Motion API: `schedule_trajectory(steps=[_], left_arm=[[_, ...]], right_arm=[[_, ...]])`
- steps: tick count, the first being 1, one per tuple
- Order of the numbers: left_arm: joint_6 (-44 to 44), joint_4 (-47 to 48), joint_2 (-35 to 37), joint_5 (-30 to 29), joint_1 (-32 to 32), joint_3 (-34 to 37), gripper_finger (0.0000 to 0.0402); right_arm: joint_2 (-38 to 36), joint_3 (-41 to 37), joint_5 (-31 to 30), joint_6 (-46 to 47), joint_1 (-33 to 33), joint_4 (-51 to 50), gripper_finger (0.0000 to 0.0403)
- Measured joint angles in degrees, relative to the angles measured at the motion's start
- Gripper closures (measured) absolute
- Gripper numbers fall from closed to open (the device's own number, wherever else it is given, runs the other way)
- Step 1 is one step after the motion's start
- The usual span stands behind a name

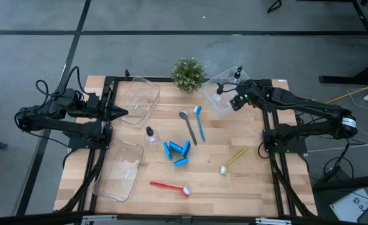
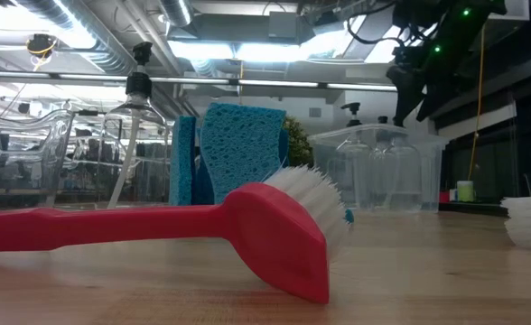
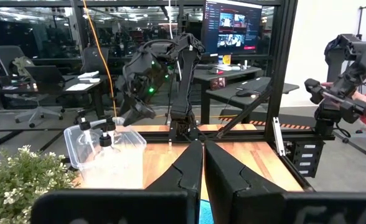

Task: Pick & Place Kitchen Sink Supplies
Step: Adjust the soap dispenser in the white bin

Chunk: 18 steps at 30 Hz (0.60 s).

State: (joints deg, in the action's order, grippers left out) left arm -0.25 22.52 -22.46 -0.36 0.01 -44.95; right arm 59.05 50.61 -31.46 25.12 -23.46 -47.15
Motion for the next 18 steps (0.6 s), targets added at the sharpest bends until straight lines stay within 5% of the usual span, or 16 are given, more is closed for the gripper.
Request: schedule_trajectory(steps=[18], left_arm=[[0.00,-0.02,0.00,0.00,0.02,0.00,0.0389]], right_arm=[[0.00,0.00,4.50,0.31,1.62,-4.95,0.0098]])
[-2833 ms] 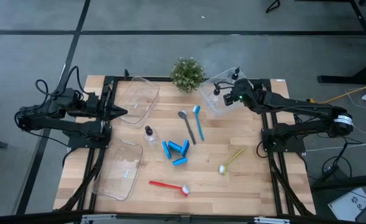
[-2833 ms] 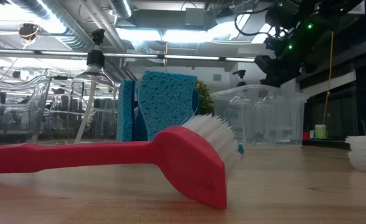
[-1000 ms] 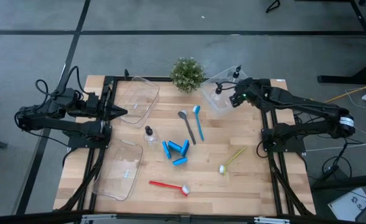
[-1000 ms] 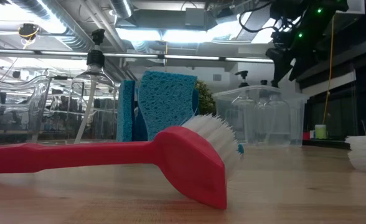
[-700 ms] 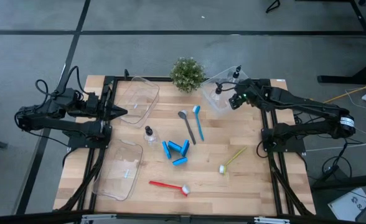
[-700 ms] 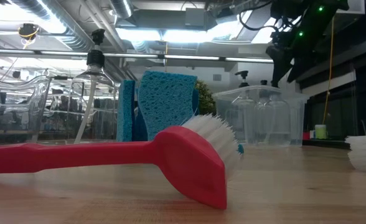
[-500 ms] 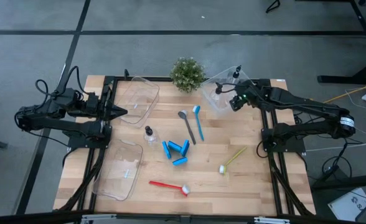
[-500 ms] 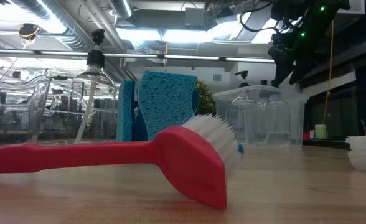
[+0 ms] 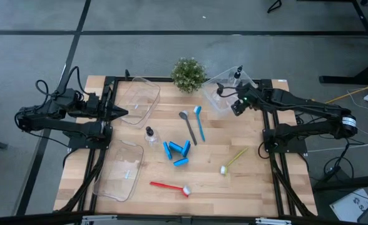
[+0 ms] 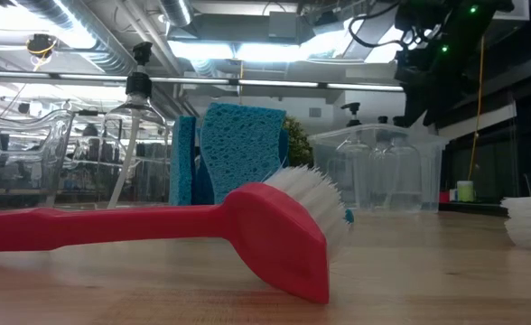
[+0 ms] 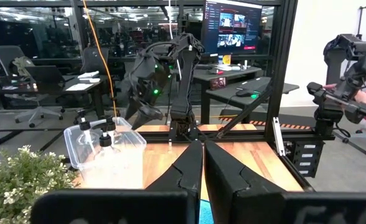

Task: Pick & Place Kitchen Sink Supplies
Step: Adjust the soap dispenser in the white bin

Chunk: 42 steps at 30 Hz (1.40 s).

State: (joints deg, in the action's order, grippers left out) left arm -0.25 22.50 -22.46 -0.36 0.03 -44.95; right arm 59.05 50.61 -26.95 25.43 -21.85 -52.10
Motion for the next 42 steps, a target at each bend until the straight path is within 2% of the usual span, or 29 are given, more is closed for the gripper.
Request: schedule_trajectory(steps=[10,15,23,32,42], left_arm=[[0.00,0.00,0.02,-0.02,0.00,0.00,0.0389],[0.00,0.02,0.00,-0.02,0.00,0.00,0.0393],[0.00,0.02,0.00,0.00,0.00,0.00,0.0390],[0.00,0.02,0.01,-0.02,-0.01,0.00,0.0390],[0.00,0.01,0.02,-0.01,-0.02,0.00,0.0393]], right_arm=[[0.00,0.02,4.63,0.26,0.02,-1.80,0.0098],[0.00,0.02,4.43,0.32,1.19,-1.18,0.0101],[0.00,0.02,4.21,1.33,6.56,2.57,0.0143],[0.25,0.02,4.09,-1.97,11.47,14.84,0.0176],[5.10,0.02,4.04,-10.85,12.81,27.89,0.0179]])
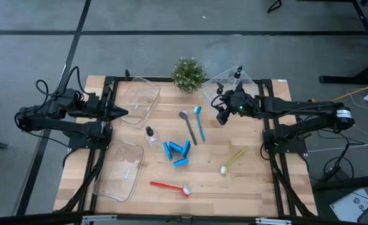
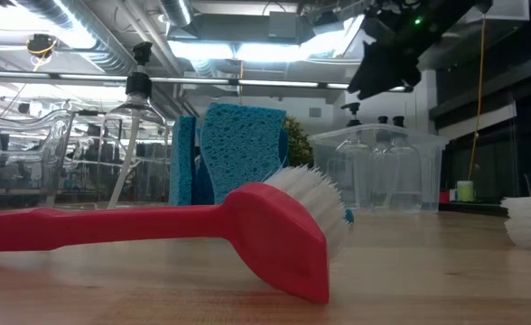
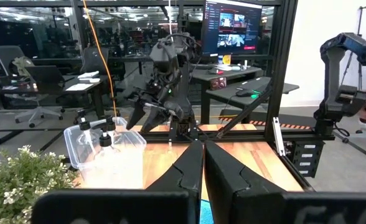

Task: Pick & Place Kitchen Sink Supplies
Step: Adjust the soap dispenser in the white bin

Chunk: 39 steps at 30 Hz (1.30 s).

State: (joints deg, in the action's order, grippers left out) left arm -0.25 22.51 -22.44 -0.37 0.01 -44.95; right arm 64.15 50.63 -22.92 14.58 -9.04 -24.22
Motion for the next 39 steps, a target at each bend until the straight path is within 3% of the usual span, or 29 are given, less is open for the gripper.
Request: schedule_trajectory(steps=[11,19,26,30,34,39], left_arm=[[0.00,0.01,0.00,-0.01,0.00,0.00,0.0389],[0.00,0.01,-0.02,0.01,0.02,0.00,0.0389],[0.00,0.00,-0.02,-0.01,0.01,0.00,0.0393],[0.00,0.01,0.00,-0.01,0.02,0.00,0.0393],[0.00,0.01,-0.02,0.00,0.02,0.00,0.0389],[0.00,0.01,0.00,-0.01,0.02,0.00,0.0390]], right_arm=[[2.89,0.00,-2.60,1.53,-1.03,-1.52,0.0179],[1.89,0.00,8.83,4.79,-0.87,-4.01,0.0179],[1.89,0.00,-0.81,7.35,-0.89,-8.21,0.0179],[1.89,0.00,-1.84,7.78,-1.01,-8.23,0.0184],[1.89,0.00,-1.77,10.73,-2.45,-8.23,0.0217],[2.08,0.00,-1.20,11.61,-4.43,-6.72,0.0305]])
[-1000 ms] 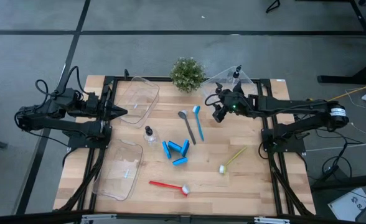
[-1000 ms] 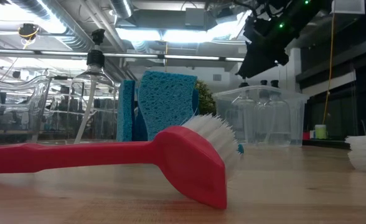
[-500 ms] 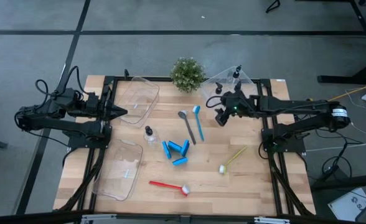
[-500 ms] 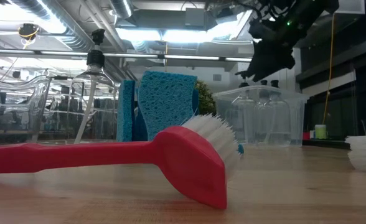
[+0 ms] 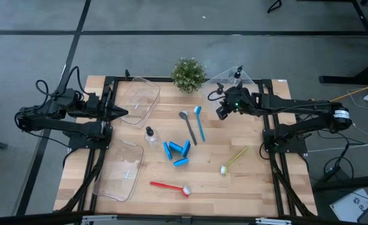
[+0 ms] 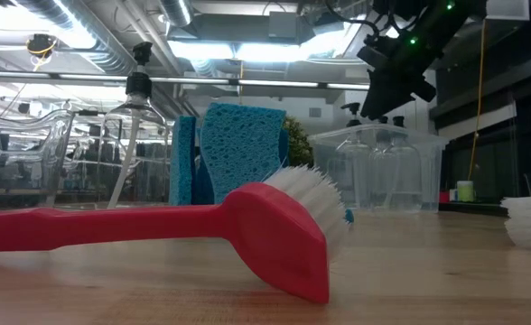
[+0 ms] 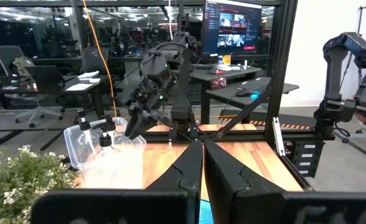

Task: Pick & Place Kitchen Sink Supplies
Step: Adjust the soap dispenser in the white bin

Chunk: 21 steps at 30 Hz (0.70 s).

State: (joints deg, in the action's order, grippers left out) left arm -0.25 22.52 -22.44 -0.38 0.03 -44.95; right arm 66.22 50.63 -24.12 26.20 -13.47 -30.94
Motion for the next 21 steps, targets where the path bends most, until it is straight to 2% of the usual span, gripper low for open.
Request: schedule_trajectory(steps=[3,5,21], left_arm=[[0.00,0.00,-0.02,0.00,0.00,0.00,0.0391],[0.00,0.00,-0.01,0.00,0.00,0.00,0.0389],[0.00,0.00,-0.02,0.00,-0.02,0.00,0.0390]], right_arm=[[0.54,-0.04,3.11,-1.73,-0.92,2.20,0.0368],[0.94,-0.04,5.04,-3.10,-1.33,4.30,0.0393],[8.98,-0.07,5.72,-6.18,-7.41,6.63,0.0399]])
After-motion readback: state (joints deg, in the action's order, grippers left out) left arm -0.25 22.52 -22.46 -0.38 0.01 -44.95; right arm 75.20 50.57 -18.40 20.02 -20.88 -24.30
